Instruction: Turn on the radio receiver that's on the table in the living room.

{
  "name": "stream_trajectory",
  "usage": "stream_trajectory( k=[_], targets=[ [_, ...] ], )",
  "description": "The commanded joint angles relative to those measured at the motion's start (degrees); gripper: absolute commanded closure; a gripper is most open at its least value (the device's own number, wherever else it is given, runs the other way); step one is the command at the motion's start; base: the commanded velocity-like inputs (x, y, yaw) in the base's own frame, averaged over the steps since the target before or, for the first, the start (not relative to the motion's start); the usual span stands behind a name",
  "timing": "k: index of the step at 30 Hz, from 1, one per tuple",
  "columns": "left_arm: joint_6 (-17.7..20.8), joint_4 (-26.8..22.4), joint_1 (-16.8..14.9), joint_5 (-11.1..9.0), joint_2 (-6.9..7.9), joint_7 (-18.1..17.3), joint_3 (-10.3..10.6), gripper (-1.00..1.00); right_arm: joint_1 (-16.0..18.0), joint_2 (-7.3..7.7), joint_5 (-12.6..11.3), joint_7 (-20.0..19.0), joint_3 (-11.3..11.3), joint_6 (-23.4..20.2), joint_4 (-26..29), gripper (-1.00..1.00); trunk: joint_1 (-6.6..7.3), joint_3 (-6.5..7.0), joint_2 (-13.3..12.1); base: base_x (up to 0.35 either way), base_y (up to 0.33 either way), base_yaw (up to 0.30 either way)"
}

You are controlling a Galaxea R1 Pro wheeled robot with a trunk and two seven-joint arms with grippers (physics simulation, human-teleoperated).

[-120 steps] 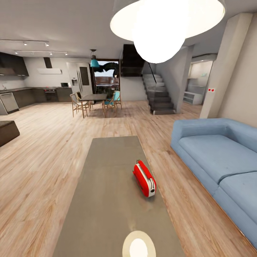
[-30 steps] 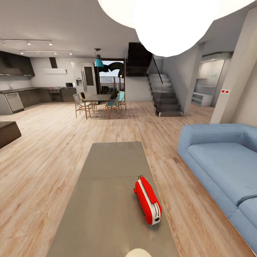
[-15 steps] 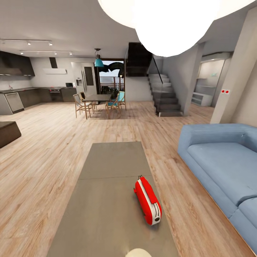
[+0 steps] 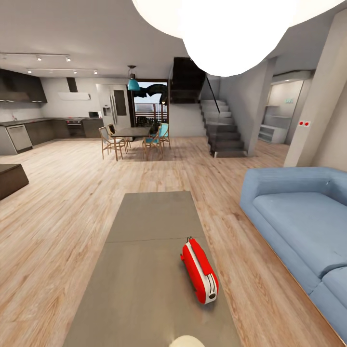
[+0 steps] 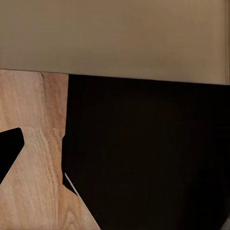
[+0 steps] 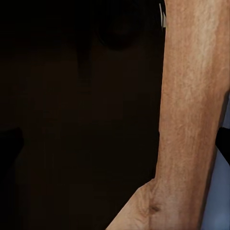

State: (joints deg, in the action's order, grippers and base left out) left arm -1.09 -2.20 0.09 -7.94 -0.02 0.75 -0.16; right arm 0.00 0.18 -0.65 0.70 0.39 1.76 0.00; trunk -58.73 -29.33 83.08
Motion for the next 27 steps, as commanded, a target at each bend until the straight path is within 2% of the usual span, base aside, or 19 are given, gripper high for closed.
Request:
stream_trajectory(
  k=[1,10,27],
  targets=[
    [0.0,0.0,0.0,0.0,-0.01,0.0,0.0,-1.00,0.0,0.00,0.0,0.0,0.0,0.0,0.0,-1.00,0.00,0.00,0.0,0.000,0.000,0.000],
    [0.0,0.0,0.0,0.0,-0.07,-0.1,0.1,-1.00,0.0,0.05,-0.1,0.0,0.0,0.0,0.0,-1.00,0.00,0.00,0.0,0.000,0.000,0.000],
    [0.0,0.0,0.0,0.0,0.02,-0.2,0.1,-1.00,0.0,0.09,-0.1,0.0,0.1,0.0,0.0,-1.00,3.73,3.05,-6.8,0.000,0.000,0.000]
  ],
)
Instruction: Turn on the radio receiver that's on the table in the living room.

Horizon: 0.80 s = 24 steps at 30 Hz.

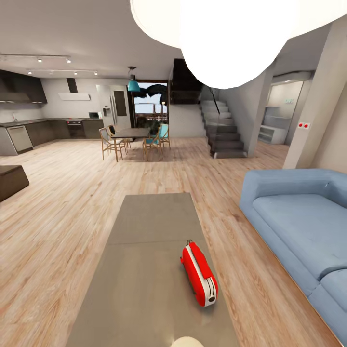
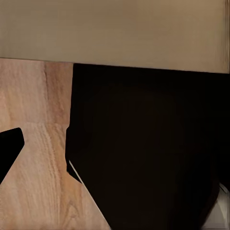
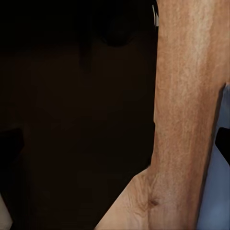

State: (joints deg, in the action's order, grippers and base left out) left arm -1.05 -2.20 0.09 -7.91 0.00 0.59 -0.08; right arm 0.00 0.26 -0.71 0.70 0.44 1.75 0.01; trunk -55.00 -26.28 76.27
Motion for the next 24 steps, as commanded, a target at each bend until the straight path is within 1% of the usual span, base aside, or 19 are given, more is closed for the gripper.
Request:
stream_trajectory(
  k=[1,17,18,24],
  targets=[
    [0.0,0.0,0.0,0.0,-0.02,0.0,0.0,-1.00,0.0,0.00,0.0,0.0,0.0,0.0,0.0,-1.00,0.23,0.19,-0.4,0.000,0.000,0.000],
    [0.0,0.0,0.0,0.0,0.07,-0.1,0.0,-1.00,0.0,0.00,0.0,0.0,-0.1,0.1,0.0,-1.00,3.74,3.06,-6.8,0.000,0.000,0.000],
    [-0.1,-0.1,0.0,-0.3,0.40,0.0,-0.2,-1.00,0.1,0.16,0.0,0.0,-0.1,0.0,0.1,-1.00,3.73,3.05,-6.8,0.000,0.000,0.000],
    [-0.1,-0.1,0.0,-0.3,0.47,0.0,-0.2,-1.00,0.1,0.17,0.0,0.0,-0.1,0.0,0.1,-1.00,3.73,3.05,-6.8,0.000,0.000,0.000]
  ],
)
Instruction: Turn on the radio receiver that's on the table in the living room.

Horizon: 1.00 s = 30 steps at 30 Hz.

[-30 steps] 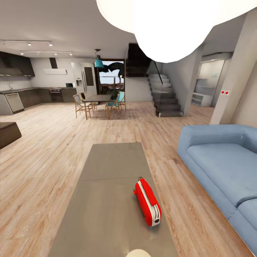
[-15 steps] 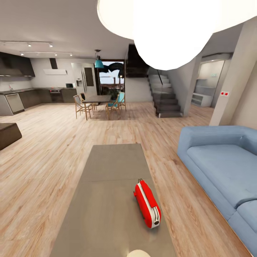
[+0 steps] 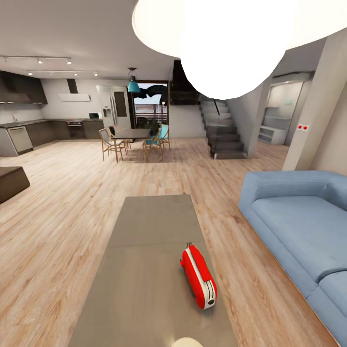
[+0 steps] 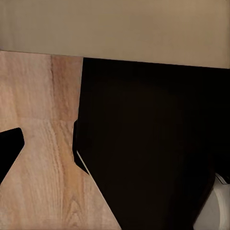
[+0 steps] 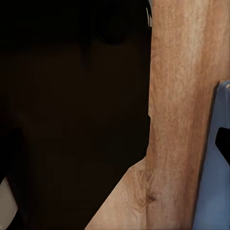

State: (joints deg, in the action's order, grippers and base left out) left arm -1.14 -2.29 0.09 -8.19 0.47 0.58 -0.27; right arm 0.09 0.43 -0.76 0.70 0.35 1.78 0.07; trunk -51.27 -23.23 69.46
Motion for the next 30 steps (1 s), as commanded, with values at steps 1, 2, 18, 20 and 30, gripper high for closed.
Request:
stream_trajectory(
  k=[1,2,18,20,30],
  targets=[
    [0.0,0.0,0.0,0.0,0.04,0.0,0.0,-1.00,0.0,0.04,0.0,0.0,0.0,0.0,0.0,-1.00,0.00,0.00,0.0,0.000,0.000,0.000],
    [0.0,0.0,0.0,0.1,0.08,0.0,0.0,-1.00,0.0,0.05,0.0,0.0,0.0,0.0,0.0,-1.00,0.00,0.00,0.0,0.000,0.000,0.000],
    [0.0,0.0,0.0,0.1,0.23,0.0,-0.1,-1.00,0.0,-0.02,0.0,0.0,0.0,0.1,0.0,-1.00,0.00,0.00,0.0,0.000,0.000,0.000],
    [0.0,0.0,0.0,0.1,0.23,0.0,-0.1,-1.00,0.0,-0.04,0.0,0.0,0.0,0.1,0.0,-1.00,0.00,0.00,0.0,0.000,0.000,0.000],
    [0.0,0.0,0.0,0.1,0.23,0.0,-0.1,-1.00,0.0,-0.05,0.1,0.0,0.0,0.1,0.0,-1.00,0.00,0.00,0.0,0.000,0.000,0.000]
  ],
)
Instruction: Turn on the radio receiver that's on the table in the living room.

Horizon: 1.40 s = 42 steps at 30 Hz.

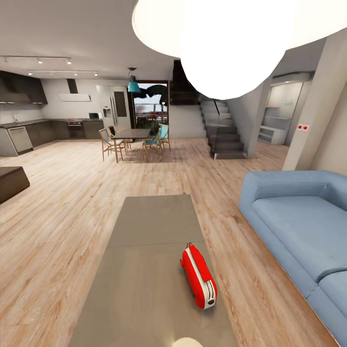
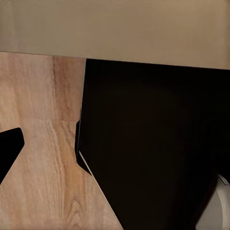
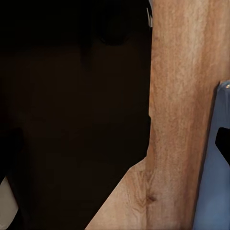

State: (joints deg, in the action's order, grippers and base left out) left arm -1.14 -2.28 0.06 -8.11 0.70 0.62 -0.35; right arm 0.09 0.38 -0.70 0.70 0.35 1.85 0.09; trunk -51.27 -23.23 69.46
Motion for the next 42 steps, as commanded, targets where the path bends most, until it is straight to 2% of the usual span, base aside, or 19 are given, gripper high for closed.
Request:
stream_trajectory(
  k=[1,17,42],
  targets=[
    [0.0,0.0,0.0,0.0,0.00,0.0,0.0,-1.00,0.0,-0.01,0.0,0.0,0.0,0.0,0.0,-1.00,0.00,0.00,0.0,0.000,0.000,0.000],
    [0.0,0.0,0.0,-0.1,0.01,0.0,0.0,-1.00,0.0,0.29,0.0,0.0,0.0,0.1,0.0,-1.00,0.00,-0.13,0.0,0.000,0.000,0.000],
    [-0.1,0.0,0.0,-0.1,0.01,0.0,0.0,-1.00,0.0,0.68,0.0,0.0,0.0,0.1,0.0,-1.00,0.00,-2.32,0.0,0.000,0.000,0.000]
  ],
)
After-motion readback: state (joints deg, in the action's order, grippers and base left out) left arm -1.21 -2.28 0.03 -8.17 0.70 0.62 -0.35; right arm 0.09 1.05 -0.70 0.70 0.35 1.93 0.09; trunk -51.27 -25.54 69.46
